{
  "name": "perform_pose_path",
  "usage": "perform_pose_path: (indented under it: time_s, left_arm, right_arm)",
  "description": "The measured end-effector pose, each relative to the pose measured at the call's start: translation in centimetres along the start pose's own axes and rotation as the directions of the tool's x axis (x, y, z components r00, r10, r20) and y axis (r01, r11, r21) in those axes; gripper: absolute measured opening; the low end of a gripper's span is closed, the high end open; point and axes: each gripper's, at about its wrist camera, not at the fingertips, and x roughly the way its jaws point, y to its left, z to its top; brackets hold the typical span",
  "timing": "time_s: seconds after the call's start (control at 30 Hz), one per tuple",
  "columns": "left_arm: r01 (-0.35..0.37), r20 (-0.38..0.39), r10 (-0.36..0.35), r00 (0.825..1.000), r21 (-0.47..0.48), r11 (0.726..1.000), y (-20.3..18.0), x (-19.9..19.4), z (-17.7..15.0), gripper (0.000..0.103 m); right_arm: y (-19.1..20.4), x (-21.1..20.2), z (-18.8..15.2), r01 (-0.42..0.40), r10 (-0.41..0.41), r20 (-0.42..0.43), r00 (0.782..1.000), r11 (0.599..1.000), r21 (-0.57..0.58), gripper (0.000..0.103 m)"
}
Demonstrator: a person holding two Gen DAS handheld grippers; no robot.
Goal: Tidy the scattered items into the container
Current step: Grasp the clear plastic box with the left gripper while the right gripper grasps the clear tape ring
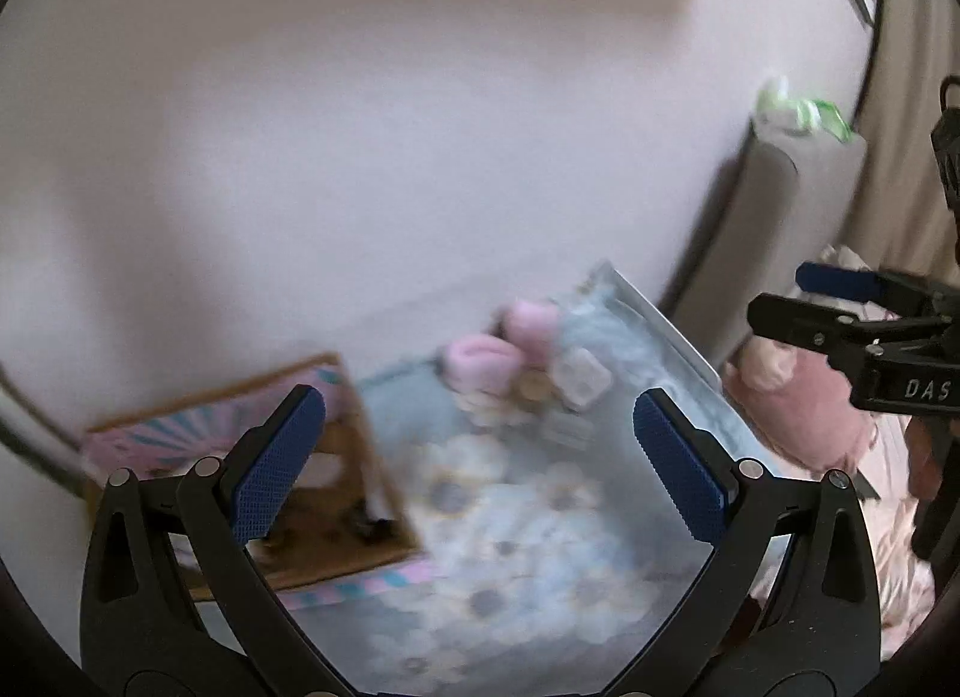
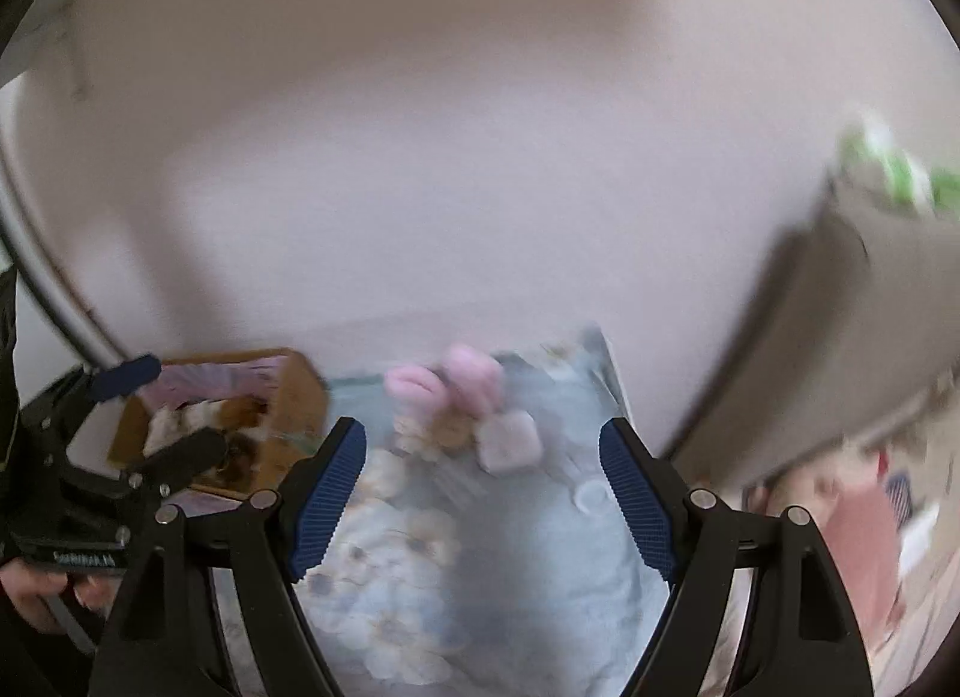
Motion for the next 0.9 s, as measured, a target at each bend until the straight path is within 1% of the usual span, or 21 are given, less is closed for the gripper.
perform_pose_path:
  time_s: [0.03,0.1,0.2,0.23,0.27,0.3,0.37,0.43,0.53,0.6,0.7,0.83,0.9]
  left_arm:
    - [0.017,-0.015,-0.017,1.0,-0.002,1.0,-0.9,1.3,-0.5,0.103]
    - [0.034,-0.035,-0.034,0.999,-0.003,0.999,-2.0,3.1,-1.6,0.103]
    - [0.03,-0.074,-0.029,0.997,0.017,0.999,-4.0,7.0,-3.8,0.103]
    - [0.025,-0.087,-0.023,0.996,0.026,0.999,-4.6,8.6,-4.7,0.103]
    - [0.022,-0.094,-0.019,0.995,0.03,0.999,-5.0,9.5,-5.5,0.102]
    - [0.022,-0.103,-0.018,0.995,0.036,0.999,-5.1,10.6,-6.1,0.102]
    - [0.021,-0.124,-0.016,0.992,0.038,0.999,-5.6,13.2,-7.0,0.101]
    - [0.008,-0.126,-0.002,0.992,0.049,0.999,-5.9,15.0,-7.6,0.1]
    - [-0.007,-0.119,0.013,0.993,0.056,0.998,-5.7,16.7,-8.0,0.097]
    - [-0.014,-0.119,0.02,0.993,0.054,0.998,-5.4,17.2,-8.3,0.096]
    - [-0.004,-0.119,0.01,0.993,0.051,0.999,-4.9,17.9,-8.3,0.095]
    - [0.009,-0.101,-0.001,0.995,0.081,0.997,-5.0,18.4,-8.5,0.094]
    - [0.019,-0.102,-0.01,0.995,0.085,0.996,-5.0,18.6,-8.5,0.092]
  right_arm:
    - [-0.7,0.5,-0.8,0.011,-0.011,-0.002,1.0,1.0,0.024,0.077]
    - [-2.1,2.0,-2.9,0.058,-0.057,-0.008,0.998,0.996,0.073,0.077]
    - [-4.2,4.9,-6.3,0.103,-0.1,-0.023,0.995,0.987,0.122,0.077]
    - [-4.8,5.9,-7.5,0.11,-0.106,-0.035,0.994,0.985,0.133,0.074]
    - [-5.1,7.1,-8.1,0.104,-0.099,-0.044,0.994,0.985,0.141,0.066]
    - [-5.6,8.4,-9.1,0.101,-0.093,-0.061,0.994,0.984,0.149,0.064]
    - [-6.3,10.5,-9.8,0.105,-0.092,-0.084,0.992,0.981,0.164,0.062]
    - [-6.6,11.7,-10.3,0.104,-0.092,-0.077,0.993,0.979,0.174,0.061]
    - [-6.4,13.0,-10.6,0.134,-0.126,-0.063,0.99,0.982,0.133,0.059]
    - [-6.2,13.8,-10.6,0.141,-0.136,-0.053,0.989,0.984,0.112,0.058]
    - [-6.2,14.7,-10.2,0.15,-0.146,-0.044,0.988,0.984,0.1,0.058]
    - [-6.3,15.6,-9.7,0.154,-0.151,-0.039,0.988,0.983,0.095,0.058]
    - [-6.3,16.0,-9.5,0.163,-0.16,-0.044,0.986,0.983,0.08,0.056]
